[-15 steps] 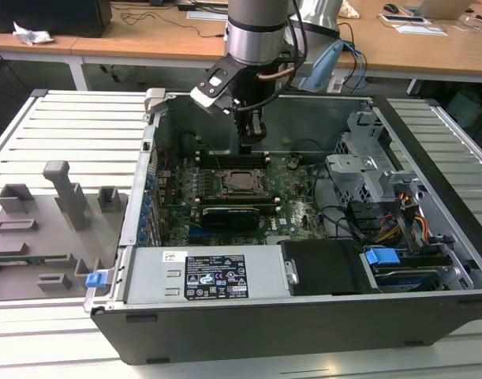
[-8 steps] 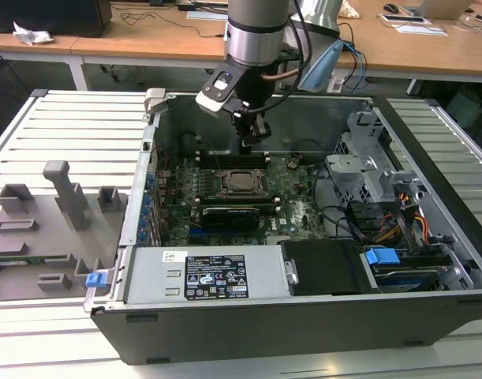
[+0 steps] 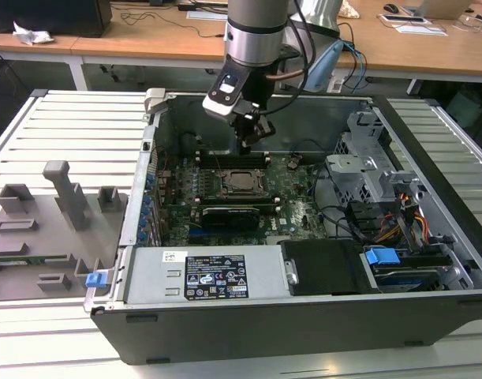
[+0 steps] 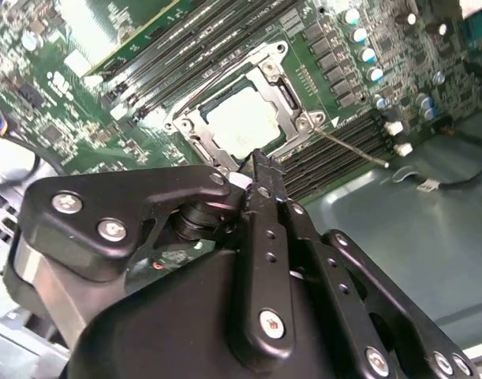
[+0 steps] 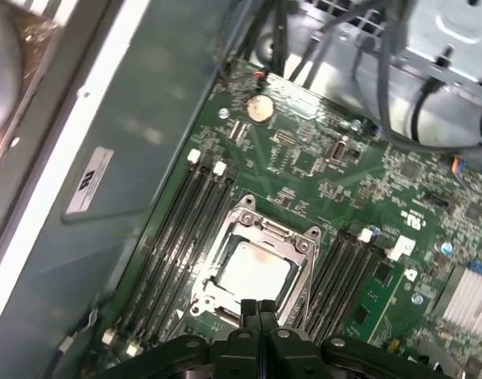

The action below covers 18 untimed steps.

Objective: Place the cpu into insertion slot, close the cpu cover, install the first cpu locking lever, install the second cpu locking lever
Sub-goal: 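Install the first cpu locking lever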

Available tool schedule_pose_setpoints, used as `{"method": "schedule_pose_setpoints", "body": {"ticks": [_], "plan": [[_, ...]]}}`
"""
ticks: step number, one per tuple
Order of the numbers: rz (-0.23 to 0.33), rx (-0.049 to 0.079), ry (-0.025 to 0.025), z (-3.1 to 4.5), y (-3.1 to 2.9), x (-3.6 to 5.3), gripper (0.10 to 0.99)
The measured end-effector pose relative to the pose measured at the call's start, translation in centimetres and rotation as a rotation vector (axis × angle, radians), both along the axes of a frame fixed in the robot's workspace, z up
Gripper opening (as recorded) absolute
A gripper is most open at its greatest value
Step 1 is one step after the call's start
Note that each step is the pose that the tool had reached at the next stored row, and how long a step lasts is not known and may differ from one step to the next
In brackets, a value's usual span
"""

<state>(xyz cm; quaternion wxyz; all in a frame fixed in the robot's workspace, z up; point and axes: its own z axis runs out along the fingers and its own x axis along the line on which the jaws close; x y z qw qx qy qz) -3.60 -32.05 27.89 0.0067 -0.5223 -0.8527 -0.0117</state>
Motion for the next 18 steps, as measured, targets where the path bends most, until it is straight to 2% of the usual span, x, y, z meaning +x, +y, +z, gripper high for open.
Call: {"method": "schedule_pose_setpoints", "body": {"ticks": [6,8,12,14,18], "plan": [[0.116,0.0,0.0,-0.02,0.0,0.0,0.106],[0.185,0.0,0.0,-0.02,0.0,0.0,0.106],[0.285,0.0,0.0,-0.02,0.0,0.0,0.106],[0.324,0.0,0.0,-0.03,0.0,0.0,0.106],[0.368,0.0,0.0,-0.03,0.0,0.0,0.106]]}}
